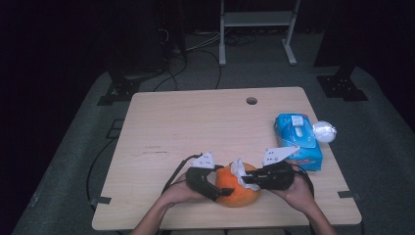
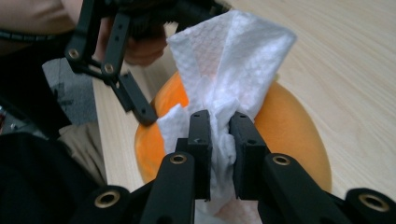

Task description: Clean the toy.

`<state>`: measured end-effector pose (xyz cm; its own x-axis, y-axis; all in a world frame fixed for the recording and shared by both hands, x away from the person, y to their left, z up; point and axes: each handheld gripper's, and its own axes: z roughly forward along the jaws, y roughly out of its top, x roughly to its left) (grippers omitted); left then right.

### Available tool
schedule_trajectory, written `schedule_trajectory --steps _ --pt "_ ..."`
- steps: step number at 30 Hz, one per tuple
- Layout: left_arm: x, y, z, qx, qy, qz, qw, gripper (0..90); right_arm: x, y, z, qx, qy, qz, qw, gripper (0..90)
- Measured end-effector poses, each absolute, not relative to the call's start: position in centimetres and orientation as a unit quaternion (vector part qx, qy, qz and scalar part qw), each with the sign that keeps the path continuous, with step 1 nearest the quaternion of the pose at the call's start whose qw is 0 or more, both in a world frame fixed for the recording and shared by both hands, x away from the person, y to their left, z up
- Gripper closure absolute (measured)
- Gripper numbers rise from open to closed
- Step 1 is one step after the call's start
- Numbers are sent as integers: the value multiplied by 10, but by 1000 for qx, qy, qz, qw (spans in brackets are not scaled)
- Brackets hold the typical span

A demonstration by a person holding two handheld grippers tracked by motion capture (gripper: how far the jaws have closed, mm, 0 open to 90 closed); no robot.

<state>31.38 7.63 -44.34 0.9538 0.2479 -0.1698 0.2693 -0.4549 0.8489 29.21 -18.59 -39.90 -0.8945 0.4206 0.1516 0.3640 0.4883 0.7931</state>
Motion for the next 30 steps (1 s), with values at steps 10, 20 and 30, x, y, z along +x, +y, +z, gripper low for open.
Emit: schedule_trajectory --steps 10,20,30 --pt "310 76 -427 850 154 58 500 338 284 -166 -387 225 844 480 83 800" --pt "314 74 -437 854 169 42 490 257 286 -175 -393 263 830 478 117 798" --pt "315 77 -438 852 177 41 492 276 282 -162 -392 248 836 473 124 797"
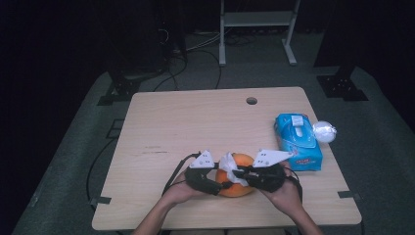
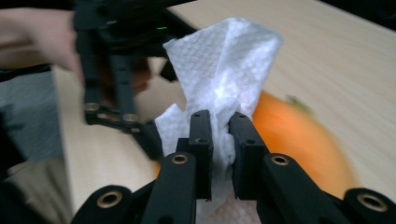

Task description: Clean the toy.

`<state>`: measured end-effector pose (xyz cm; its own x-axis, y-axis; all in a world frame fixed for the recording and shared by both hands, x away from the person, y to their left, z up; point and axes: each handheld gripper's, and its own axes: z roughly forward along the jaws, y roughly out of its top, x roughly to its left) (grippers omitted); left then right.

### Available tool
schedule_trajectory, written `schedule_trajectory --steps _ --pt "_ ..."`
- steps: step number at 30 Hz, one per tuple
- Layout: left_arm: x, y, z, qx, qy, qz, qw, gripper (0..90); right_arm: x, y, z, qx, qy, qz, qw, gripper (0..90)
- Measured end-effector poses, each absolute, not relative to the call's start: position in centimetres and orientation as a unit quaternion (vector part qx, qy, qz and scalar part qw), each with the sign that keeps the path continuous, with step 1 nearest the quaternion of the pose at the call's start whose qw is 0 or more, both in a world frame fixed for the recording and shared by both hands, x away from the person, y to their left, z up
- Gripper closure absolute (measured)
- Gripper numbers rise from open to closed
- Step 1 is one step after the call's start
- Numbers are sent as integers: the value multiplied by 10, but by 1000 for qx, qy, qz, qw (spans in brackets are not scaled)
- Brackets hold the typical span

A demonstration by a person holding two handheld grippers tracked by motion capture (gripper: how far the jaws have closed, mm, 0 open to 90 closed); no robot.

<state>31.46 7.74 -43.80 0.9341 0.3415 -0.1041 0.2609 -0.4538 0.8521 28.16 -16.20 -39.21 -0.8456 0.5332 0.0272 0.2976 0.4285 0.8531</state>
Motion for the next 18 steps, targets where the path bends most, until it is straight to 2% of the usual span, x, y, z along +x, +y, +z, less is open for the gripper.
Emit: schedule_trajectory --steps 6,8,11,14,18 --pt "315 76 -439 851 180 41 491 273 291 -183 -398 284 823 475 127 799" --pt "314 75 -438 852 183 44 489 273 288 -179 -397 276 825 475 131 799" --pt "313 74 -439 855 181 48 484 270 281 -164 -396 246 832 485 106 795" --pt "313 77 -439 857 178 46 481 279 280 -157 -396 235 840 475 115 795" --pt "313 78 -439 855 176 44 485 283 287 -173 -395 266 829 474 128 795"
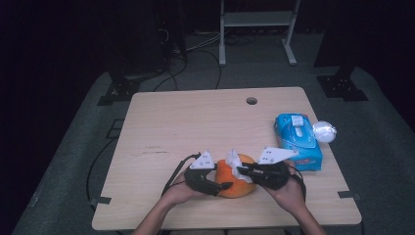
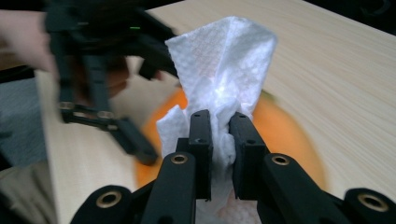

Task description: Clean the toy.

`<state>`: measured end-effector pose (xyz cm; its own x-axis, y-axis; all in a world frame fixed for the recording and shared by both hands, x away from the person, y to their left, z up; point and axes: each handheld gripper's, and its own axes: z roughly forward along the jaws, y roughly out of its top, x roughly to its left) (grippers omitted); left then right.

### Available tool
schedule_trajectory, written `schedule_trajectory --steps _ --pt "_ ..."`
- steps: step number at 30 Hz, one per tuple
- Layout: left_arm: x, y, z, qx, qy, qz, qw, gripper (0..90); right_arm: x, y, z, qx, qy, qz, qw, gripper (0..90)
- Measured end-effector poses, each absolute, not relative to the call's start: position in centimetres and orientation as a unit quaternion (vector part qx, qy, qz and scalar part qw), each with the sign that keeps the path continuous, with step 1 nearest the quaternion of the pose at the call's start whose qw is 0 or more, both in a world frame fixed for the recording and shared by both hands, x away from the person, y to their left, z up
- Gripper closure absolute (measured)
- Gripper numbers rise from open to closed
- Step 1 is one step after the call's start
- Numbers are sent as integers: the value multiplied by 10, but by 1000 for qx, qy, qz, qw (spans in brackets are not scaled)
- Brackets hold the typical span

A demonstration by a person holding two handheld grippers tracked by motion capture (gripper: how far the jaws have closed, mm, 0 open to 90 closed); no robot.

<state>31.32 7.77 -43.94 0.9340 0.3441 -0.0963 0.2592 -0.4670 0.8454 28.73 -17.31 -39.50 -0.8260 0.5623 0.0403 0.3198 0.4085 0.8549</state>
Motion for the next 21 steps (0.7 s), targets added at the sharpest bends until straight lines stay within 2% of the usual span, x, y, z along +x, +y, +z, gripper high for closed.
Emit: schedule_trajectory --steps 2,3,5,9,13,18,21 --pt "314 77 -438 855 174 38 487 258 291 -181 -398 279 824 479 117 795" --pt "314 77 -438 855 173 34 489 200 292 -182 -400 282 824 479 109 795" --pt "314 75 -438 851 179 29 492 167 290 -179 -401 275 830 473 107 796" --pt "312 75 -436 848 183 33 497 229 285 -175 -395 264 828 480 123 795" --pt "308 69 -433 854 165 48 491 263 275 -156 -388 231 835 488 111 794" --pt "305 71 -435 858 155 59 485 270 279 -159 -388 246 831 481 132 794" --pt "305 69 -435 859 154 59 485 228 286 -175 -390 278 821 481 131 794"
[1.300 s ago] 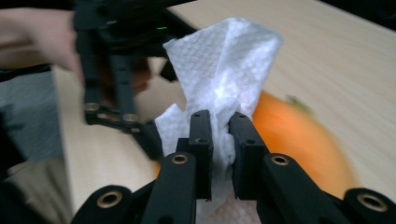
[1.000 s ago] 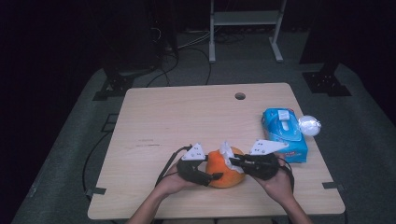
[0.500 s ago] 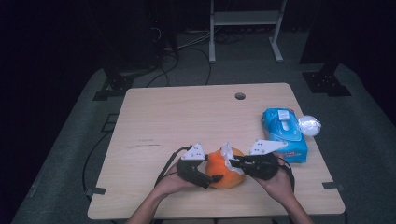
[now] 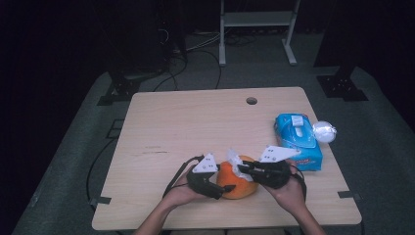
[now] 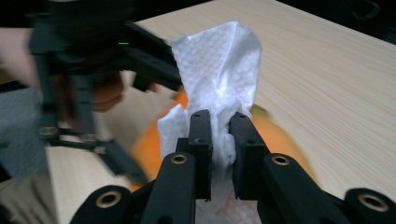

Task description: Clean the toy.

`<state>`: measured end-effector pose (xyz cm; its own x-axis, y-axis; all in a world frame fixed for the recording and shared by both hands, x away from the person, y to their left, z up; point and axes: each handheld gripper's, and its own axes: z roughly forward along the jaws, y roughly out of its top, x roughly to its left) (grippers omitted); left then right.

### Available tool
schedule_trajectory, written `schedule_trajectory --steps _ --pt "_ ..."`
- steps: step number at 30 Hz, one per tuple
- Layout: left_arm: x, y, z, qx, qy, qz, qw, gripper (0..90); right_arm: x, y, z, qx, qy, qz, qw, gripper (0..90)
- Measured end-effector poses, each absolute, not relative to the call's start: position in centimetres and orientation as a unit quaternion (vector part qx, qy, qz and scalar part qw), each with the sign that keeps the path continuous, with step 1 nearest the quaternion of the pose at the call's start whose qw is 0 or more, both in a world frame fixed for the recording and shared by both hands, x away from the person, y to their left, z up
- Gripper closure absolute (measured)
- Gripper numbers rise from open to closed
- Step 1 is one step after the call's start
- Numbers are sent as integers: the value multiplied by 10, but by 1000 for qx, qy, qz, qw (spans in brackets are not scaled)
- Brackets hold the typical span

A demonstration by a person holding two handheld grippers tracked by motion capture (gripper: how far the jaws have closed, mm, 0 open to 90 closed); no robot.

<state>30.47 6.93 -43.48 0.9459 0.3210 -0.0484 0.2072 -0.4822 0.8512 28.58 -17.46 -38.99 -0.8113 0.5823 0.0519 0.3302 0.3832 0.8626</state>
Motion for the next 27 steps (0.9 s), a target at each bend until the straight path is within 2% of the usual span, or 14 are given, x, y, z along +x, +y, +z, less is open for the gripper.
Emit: schedule_trajectory --steps 3,5,8,12,17,19,23,27 --pt "307 68 -431 855 162 47 491 137 287 -177 -395 279 825 477 118 795" --pt "308 69 -429 847 169 35 503 132 284 -173 -396 272 828 478 108 795" --pt "305 71 -429 849 159 49 501 224 280 -164 -394 258 830 485 96 794" --pt "304 73 -429 854 142 65 496 304 277 -159 -389 245 834 481 111 793" --pt "303 75 -430 856 132 70 495 316 287 -181 -393 285 823 474 128 793" --pt "303 73 -430 855 130 70 497 287 288 -185 -394 291 821 475 124 795" --pt "300 69 -430 859 113 78 494 284 281 -172 -389 268 823 490 107 795" --pt "299 72 -431 860 110 78 492 289 278 -162 -389 250 832 482 114 795"
